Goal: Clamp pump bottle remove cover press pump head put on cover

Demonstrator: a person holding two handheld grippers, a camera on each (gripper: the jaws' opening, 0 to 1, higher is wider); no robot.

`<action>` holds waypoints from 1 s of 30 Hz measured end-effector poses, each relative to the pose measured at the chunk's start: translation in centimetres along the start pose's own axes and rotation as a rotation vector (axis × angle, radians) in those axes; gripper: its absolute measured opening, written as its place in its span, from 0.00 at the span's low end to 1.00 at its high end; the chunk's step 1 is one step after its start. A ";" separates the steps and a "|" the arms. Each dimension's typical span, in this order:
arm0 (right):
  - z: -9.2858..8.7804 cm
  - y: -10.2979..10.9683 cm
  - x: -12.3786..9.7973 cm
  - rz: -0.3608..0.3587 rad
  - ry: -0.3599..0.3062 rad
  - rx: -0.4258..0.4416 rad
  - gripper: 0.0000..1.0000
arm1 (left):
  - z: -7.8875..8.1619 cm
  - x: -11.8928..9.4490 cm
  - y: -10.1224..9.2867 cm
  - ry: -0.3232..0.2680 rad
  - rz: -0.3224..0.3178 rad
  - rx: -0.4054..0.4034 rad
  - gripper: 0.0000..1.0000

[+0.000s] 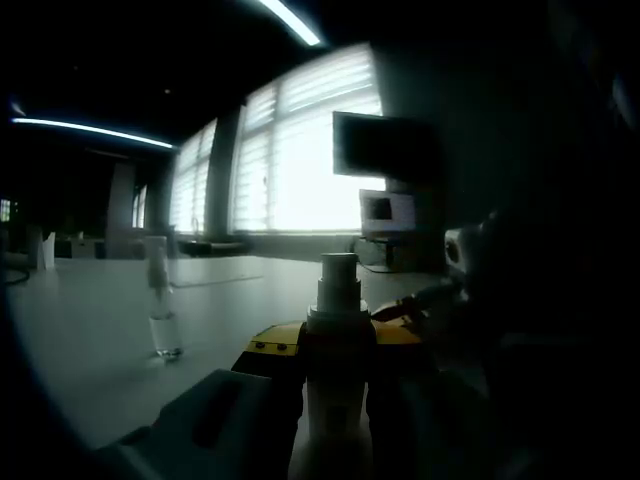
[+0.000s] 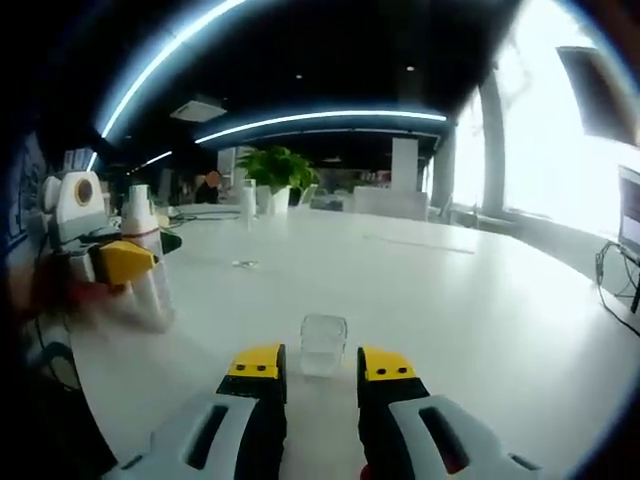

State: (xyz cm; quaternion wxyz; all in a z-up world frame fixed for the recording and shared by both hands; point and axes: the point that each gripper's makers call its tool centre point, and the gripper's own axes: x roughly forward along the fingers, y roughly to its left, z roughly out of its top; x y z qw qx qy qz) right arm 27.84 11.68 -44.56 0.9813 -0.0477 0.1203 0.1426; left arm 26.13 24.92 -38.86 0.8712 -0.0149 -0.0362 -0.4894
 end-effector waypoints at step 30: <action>4.9 0.7 -1.4 0.069 -0.186 0.058 0.25 | 0.0 0.1 0.1 0.003 0.003 -0.019 0.14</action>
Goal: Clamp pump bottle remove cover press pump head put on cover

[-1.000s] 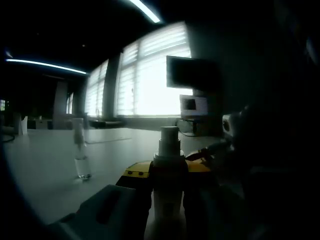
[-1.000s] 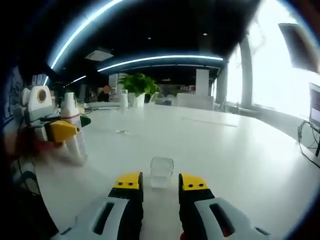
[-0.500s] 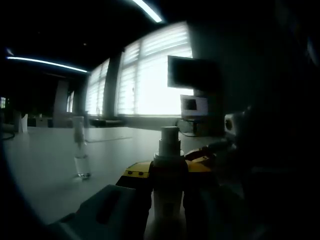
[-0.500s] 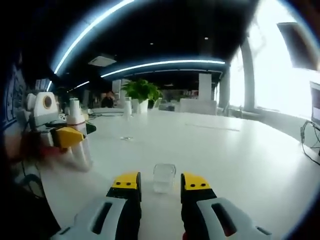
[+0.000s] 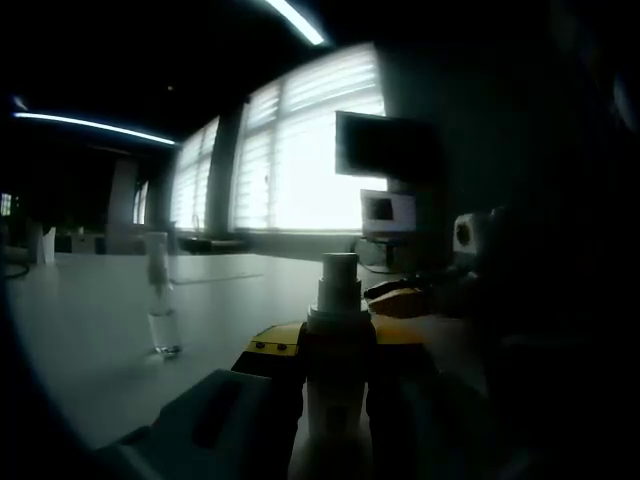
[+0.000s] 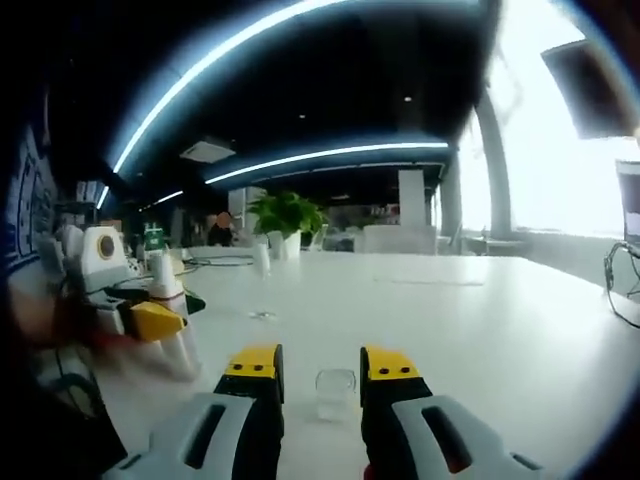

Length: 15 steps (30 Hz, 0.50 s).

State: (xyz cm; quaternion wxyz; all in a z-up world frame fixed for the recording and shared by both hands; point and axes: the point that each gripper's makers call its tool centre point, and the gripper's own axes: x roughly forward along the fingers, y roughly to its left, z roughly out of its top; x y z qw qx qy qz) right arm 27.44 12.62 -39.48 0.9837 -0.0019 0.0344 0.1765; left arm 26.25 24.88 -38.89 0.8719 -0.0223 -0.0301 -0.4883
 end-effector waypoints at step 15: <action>6.2 4.0 -1.0 0.119 -0.140 -0.018 0.24 | 0.0 0.0 0.0 -0.001 -0.004 -0.002 0.14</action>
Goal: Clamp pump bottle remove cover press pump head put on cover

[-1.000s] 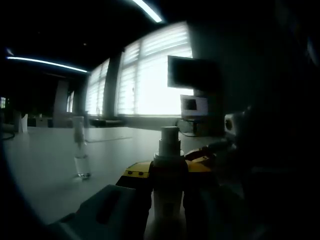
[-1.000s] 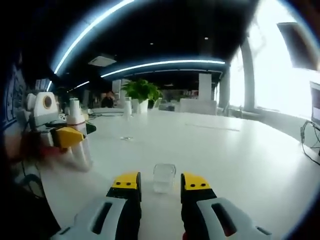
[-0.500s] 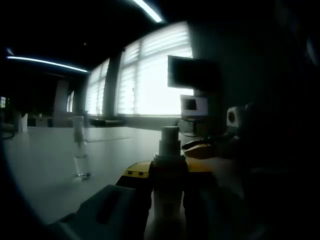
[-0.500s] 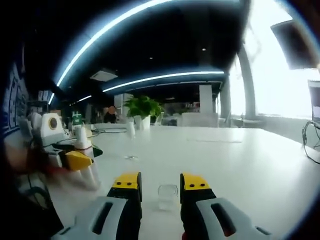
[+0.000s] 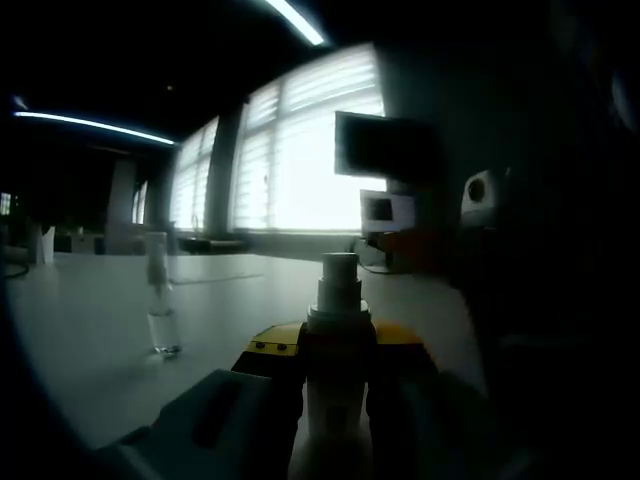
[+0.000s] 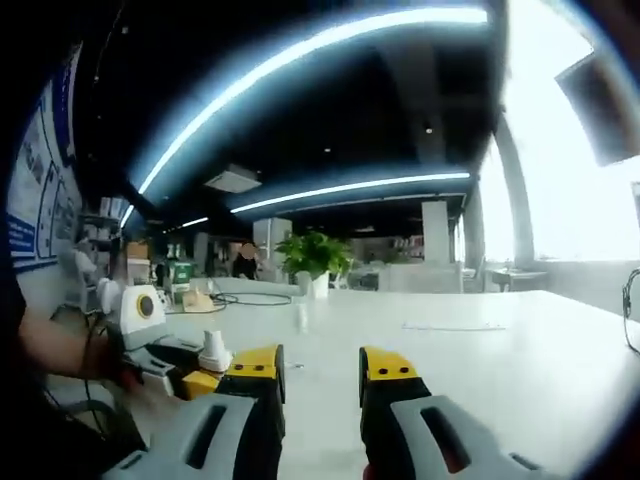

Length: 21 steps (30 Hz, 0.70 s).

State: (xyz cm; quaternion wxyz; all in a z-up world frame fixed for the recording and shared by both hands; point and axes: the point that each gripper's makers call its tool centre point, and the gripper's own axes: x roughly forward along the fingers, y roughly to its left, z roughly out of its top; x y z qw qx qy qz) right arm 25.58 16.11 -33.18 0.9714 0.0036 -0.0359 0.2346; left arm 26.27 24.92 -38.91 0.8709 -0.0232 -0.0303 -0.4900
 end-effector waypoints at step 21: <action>2.8 4.3 1.7 0.155 0.004 0.017 0.20 | -0.1 -0.1 0.2 0.008 0.010 0.001 0.14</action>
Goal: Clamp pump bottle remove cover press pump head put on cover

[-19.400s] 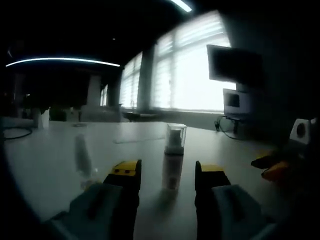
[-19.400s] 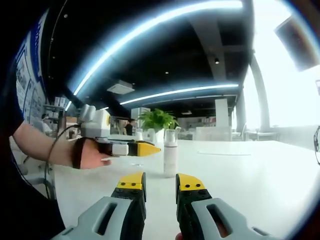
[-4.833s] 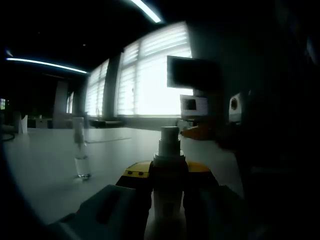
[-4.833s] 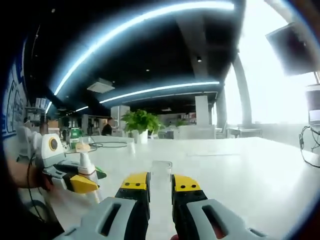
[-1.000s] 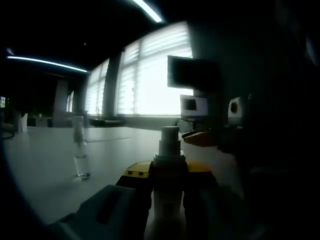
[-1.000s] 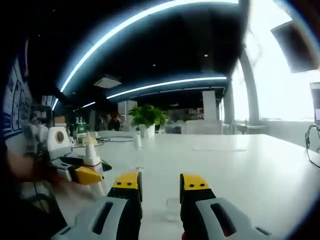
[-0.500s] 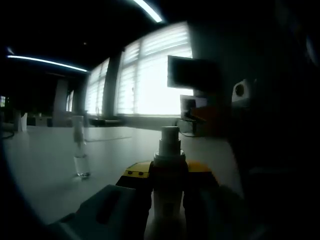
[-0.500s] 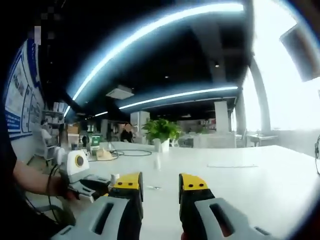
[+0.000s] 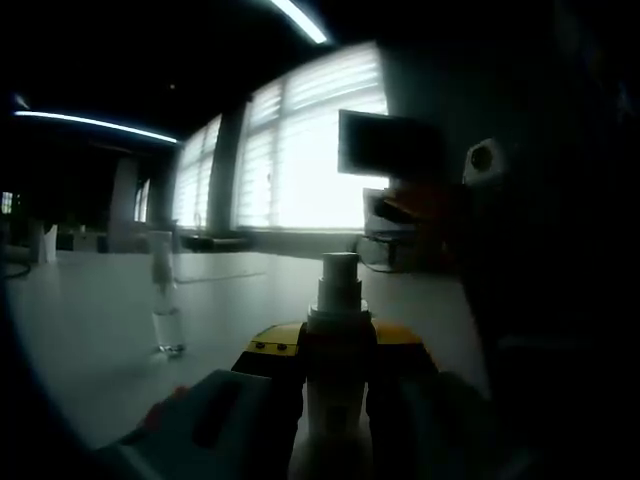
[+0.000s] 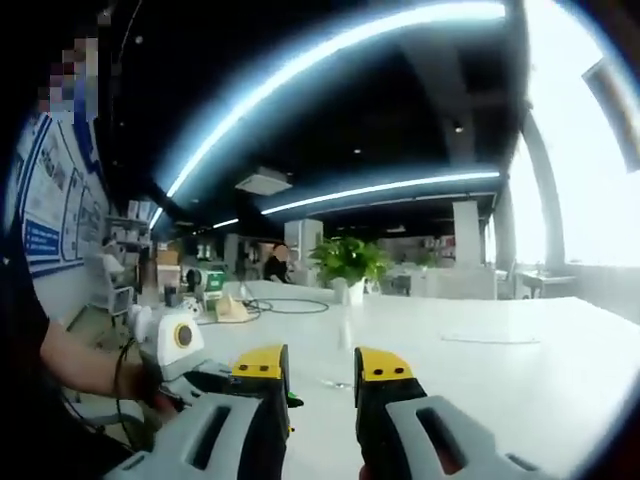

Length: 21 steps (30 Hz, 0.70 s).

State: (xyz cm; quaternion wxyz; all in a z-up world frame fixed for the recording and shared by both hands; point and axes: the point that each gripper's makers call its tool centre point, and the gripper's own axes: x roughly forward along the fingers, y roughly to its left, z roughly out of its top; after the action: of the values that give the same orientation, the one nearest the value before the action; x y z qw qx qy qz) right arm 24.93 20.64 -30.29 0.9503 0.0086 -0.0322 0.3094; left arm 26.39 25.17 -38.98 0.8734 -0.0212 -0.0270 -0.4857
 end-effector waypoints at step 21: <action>1.9 2.4 0.9 0.208 0.152 -0.147 0.15 | 0.0 0.1 -0.3 -0.006 -0.021 -0.001 0.14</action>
State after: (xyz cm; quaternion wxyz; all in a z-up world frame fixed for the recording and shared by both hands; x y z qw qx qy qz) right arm 24.17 23.04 -28.32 0.9110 -0.0877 0.0165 0.4027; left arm 26.16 24.94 -38.94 0.8682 -0.0227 -0.0298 -0.4949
